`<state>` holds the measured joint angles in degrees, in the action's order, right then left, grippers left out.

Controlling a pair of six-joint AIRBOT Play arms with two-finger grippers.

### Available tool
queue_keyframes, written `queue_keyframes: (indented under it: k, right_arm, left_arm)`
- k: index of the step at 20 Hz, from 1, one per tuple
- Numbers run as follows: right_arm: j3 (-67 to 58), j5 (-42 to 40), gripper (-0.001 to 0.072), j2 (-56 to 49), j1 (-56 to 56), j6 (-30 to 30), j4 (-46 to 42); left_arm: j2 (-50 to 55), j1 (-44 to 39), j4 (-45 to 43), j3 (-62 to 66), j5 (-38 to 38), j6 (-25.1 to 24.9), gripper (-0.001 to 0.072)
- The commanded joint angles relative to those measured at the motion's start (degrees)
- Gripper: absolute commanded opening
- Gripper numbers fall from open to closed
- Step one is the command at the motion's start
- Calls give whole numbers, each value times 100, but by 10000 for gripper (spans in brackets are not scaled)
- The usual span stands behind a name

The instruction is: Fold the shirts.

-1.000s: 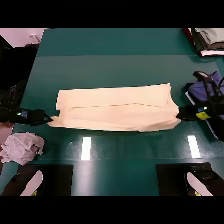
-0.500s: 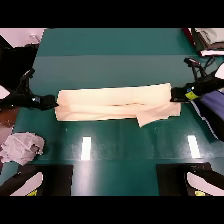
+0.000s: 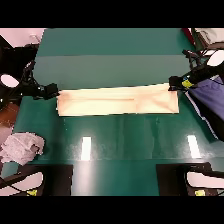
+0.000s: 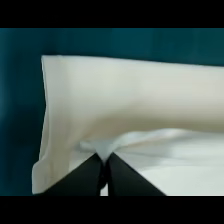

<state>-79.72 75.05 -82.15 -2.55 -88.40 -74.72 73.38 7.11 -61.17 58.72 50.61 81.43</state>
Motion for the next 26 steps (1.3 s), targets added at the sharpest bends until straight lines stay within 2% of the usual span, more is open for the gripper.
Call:
queue_keyframes:
  k: [1, 2, 3, 6, 7, 9, 10, 12, 15, 17, 20, 22, 26]
  right_arm:
    - [-203, -442, 87, -372, -13, 72, 278]
    - [-260, -649, 322, -468, -22, 223, 608]
    - [-354, -743, 450, -553, -81, 352, 964]
    - [-702, -365, 454, -638, -352, 804, 1515]
    - [-745, -68, 454, -621, -487, 946, 1510]
    - [-721, 599, 456, -625, -837, 1228, 1513]
    - [-640, 774, 488, -623, -1019, 1344, 1519]
    - [-352, 809, 657, -623, -1375, 1414, 1521]
    - [282, 529, 663, -629, -1853, 1727, 1567]
    - [610, 422, 663, -765, -2094, 2201, 2004]
    - [695, 422, 661, -1228, -2264, 2533, 2433]
    - [686, 380, 647, -1484, -2280, 2739, 2435]
    - [686, 426, 647, -1871, -2277, 3174, 3032]
  left_arm:
    - [109, 7, 13, 59, -542, 22, 369]
    - [116, 7, 39, 79, -597, 81, 634]
    - [120, 7, 39, 153, -590, 125, 678]
    - [118, 7, 31, 691, -24, 109, 676]
    - [118, 0, 46, 901, 356, 109, 637]
    - [118, -24, 125, 1097, 933, 90, 189]
    - [120, -48, 251, 1102, 1097, -44, 45]
    - [120, -181, 332, 1099, 1357, -195, 27]
    - [125, -669, 328, 1097, 1541, -195, 27]
    - [127, -1060, 323, 1097, 1421, -195, 27]
    - [127, -1523, 326, 1097, 1318, -188, 26]
    - [127, -1718, 323, 1097, 1320, -188, 27]
    - [138, -1843, 326, 1088, 1285, -7, 27]
